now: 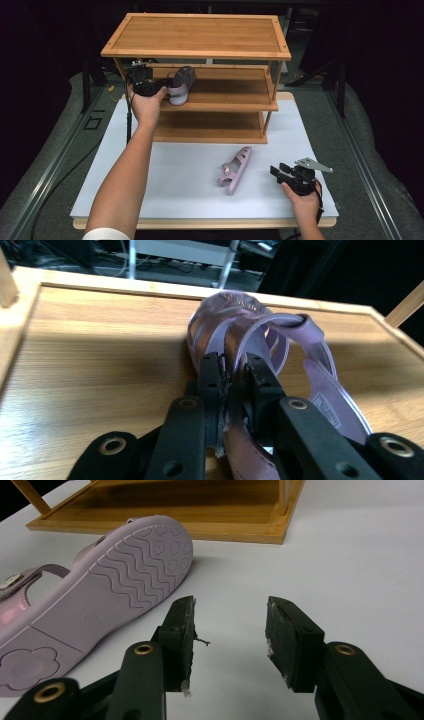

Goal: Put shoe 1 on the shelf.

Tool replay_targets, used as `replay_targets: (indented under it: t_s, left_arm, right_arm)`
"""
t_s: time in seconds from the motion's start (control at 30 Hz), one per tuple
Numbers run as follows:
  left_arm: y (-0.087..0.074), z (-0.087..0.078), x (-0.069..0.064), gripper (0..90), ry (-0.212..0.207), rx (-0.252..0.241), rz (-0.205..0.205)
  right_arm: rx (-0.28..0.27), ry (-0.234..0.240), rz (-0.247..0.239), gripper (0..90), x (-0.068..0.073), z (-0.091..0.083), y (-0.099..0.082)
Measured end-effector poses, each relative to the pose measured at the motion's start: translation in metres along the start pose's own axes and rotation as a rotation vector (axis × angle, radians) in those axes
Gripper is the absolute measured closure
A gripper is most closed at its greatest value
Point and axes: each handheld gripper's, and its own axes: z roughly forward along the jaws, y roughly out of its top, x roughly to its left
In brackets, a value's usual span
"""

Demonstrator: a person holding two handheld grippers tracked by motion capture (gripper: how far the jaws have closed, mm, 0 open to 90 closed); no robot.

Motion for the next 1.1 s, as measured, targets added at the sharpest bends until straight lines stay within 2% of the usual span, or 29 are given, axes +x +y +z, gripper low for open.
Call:
replay_targets:
  t_s: [0.07, 0.1, 0.2, 0.3, 0.33, 0.5, 0.53, 0.6, 0.63, 0.67, 0.77, 0.8, 0.87, 0.9, 0.93, 0.97, 1.0, 1.07, 1.1]
  left_arm:
    - [0.000, 0.001, 0.000, 76.7, -0.003, -0.014, -0.016]
    - [0.000, 0.001, -0.001, 76.1, 0.000, -0.020, -0.004]
    - [0.000, 0.000, -0.004, 70.3, -0.014, -0.036, -0.005]
    - [0.000, -0.003, -0.004, 63.3, -0.005, -0.032, 0.028]
    - [0.000, -0.003, -0.004, 62.6, -0.005, -0.032, 0.028]
    - [0.001, -0.015, -0.004, 58.2, -0.010, -0.035, 0.060]
    - [0.002, -0.021, -0.007, 57.7, -0.021, -0.053, 0.067]
    - [0.002, -0.024, -0.008, 53.9, -0.027, -0.054, 0.072]
    - [0.001, -0.035, -0.011, 52.9, -0.053, -0.066, 0.084]
    - [0.001, -0.035, -0.011, 52.7, -0.053, -0.066, 0.084]
    - [-0.010, -0.065, -0.013, 52.4, -0.111, -0.126, 0.080]
    - [-0.010, -0.065, -0.013, 52.3, -0.111, -0.126, 0.080]
    - [-0.018, -0.080, -0.012, 52.1, -0.130, -0.122, 0.104]
    - [-0.026, -0.087, -0.010, 52.3, -0.133, -0.120, 0.112]
    - [-0.036, -0.096, -0.005, 52.5, -0.143, -0.098, 0.118]
    - [-0.042, -0.101, -0.002, 52.6, -0.145, -0.101, 0.113]
    - [-0.042, -0.101, -0.002, 52.8, -0.145, -0.101, 0.113]
    - [-0.065, -0.111, 0.007, 54.2, -0.133, -0.088, 0.145]
    - [-0.075, -0.113, 0.011, 54.4, -0.122, -0.089, 0.156]
  right_arm:
    - [0.001, -0.002, 0.000, 54.6, 0.000, 0.000, 0.000]
    - [0.005, -0.002, 0.000, 54.7, 0.000, 0.000, 0.000]
    - [0.004, 0.001, 0.002, 54.6, 0.000, 0.002, 0.000]
    - [0.006, 0.004, 0.003, 55.0, 0.001, 0.002, 0.000]
    - [0.006, 0.004, 0.003, 55.0, 0.001, 0.002, 0.000]
    - [0.011, 0.007, 0.000, 55.1, 0.002, 0.003, 0.000]
    - [0.011, 0.006, 0.000, 55.1, 0.002, 0.003, 0.000]
    - [0.013, 0.005, 0.000, 55.1, 0.002, 0.003, 0.000]
    - [0.010, 0.003, -0.001, 55.1, 0.001, 0.003, 0.000]
    - [0.010, 0.003, -0.001, 55.1, 0.001, 0.003, 0.000]
    - [0.009, 0.004, -0.004, 55.0, 0.002, 0.003, -0.001]
    - [0.009, 0.004, -0.004, 55.0, 0.002, 0.003, -0.001]
    - [0.012, -0.001, -0.006, 55.0, 0.002, 0.002, -0.001]
    - [0.005, -0.002, -0.012, 54.6, 0.003, 0.002, -0.001]
    - [0.010, -0.003, -0.014, 54.5, 0.003, 0.002, -0.001]
    - [0.012, -0.003, -0.020, 54.5, 0.004, 0.002, -0.001]
    - [0.012, -0.003, -0.020, 54.5, 0.004, 0.002, -0.001]
    - [0.016, -0.009, -0.046, 55.1, 0.009, 0.003, 0.000]
    - [0.016, 0.005, -0.045, 55.0, 0.011, 0.003, 0.001]
